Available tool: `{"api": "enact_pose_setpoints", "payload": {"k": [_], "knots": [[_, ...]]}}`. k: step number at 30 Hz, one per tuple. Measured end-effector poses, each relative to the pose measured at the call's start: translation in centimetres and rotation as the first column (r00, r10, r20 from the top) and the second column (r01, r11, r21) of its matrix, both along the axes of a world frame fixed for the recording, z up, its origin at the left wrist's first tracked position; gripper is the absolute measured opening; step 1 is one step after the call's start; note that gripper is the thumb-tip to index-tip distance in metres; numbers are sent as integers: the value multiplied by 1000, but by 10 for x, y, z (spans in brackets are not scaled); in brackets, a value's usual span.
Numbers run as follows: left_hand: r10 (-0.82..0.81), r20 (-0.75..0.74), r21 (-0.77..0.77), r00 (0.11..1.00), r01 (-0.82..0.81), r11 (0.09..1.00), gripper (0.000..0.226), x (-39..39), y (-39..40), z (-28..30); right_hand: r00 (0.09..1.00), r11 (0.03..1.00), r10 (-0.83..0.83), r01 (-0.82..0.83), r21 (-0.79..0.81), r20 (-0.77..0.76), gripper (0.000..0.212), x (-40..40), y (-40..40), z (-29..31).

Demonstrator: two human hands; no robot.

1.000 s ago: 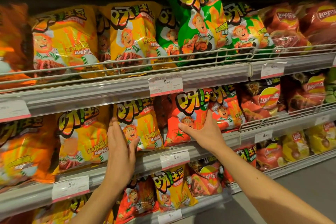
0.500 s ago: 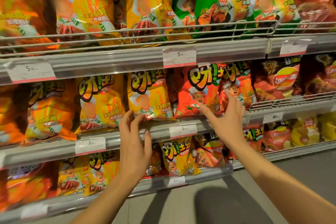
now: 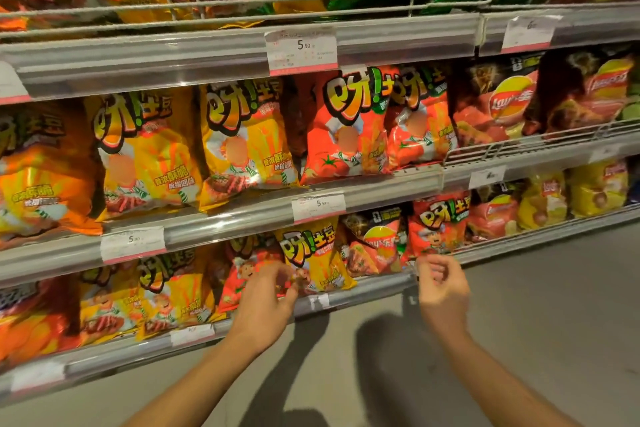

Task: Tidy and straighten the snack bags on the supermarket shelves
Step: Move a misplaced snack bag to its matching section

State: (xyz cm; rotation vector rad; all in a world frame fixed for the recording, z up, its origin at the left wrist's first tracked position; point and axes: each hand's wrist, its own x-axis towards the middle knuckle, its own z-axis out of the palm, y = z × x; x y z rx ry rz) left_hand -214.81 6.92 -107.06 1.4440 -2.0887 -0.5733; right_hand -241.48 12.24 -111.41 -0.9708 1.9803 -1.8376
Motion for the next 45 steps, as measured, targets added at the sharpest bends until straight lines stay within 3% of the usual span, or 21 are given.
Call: {"api": "enact_pose_setpoints", "payload": {"k": [5,9,12,17,21,24,27,29,31,37,41,45], "knots": [[-109,-131,243,985,139,960,12,-33,0,-1,997,993,-67,63,100,38,7,-20,3,-23],[-125,-122,260,985,153,953,13,-64,-8,-9,994,981,-100,89,175,53,13,-34,0,-37],[-95,-105,281,990,121,952,35,-95,-21,-20,995,971,-94,83,225,39,20,-51,-5,-48],[-27,-186,267,982,77,961,44,-146,-38,-49,995,961,-102,95,259,15,43,-84,-22,-69],[45,-262,284,964,33,958,75,-168,-58,-74,998,968,-55,64,244,-42,67,-113,-42,-87],[86,-309,282,947,5,959,93,-182,-74,-85,985,968,-27,68,242,-169,87,-133,-62,-95],[168,-353,354,920,-35,934,84,-201,-93,-96,973,980,35,11,199,-227,109,-151,-83,-91],[186,-271,313,944,-97,945,64,-211,-104,-103,976,986,108,-81,148,-187,108,-162,-97,-88],[219,-222,264,950,-158,952,60,-215,-112,-110,977,981,164,-147,123,-138,111,-172,-111,-87],[298,-312,377,902,-171,910,114,-219,-116,-117,974,971,225,-221,89,-33,101,-184,-133,-90],[309,-343,426,887,-146,893,117,-222,-114,-110,979,979,195,-190,74,-67,89,-182,-131,-82],[339,-360,491,869,-132,861,116,-219,-115,-103,973,978,144,-113,174,-179,104,-177,-130,-72]]}}
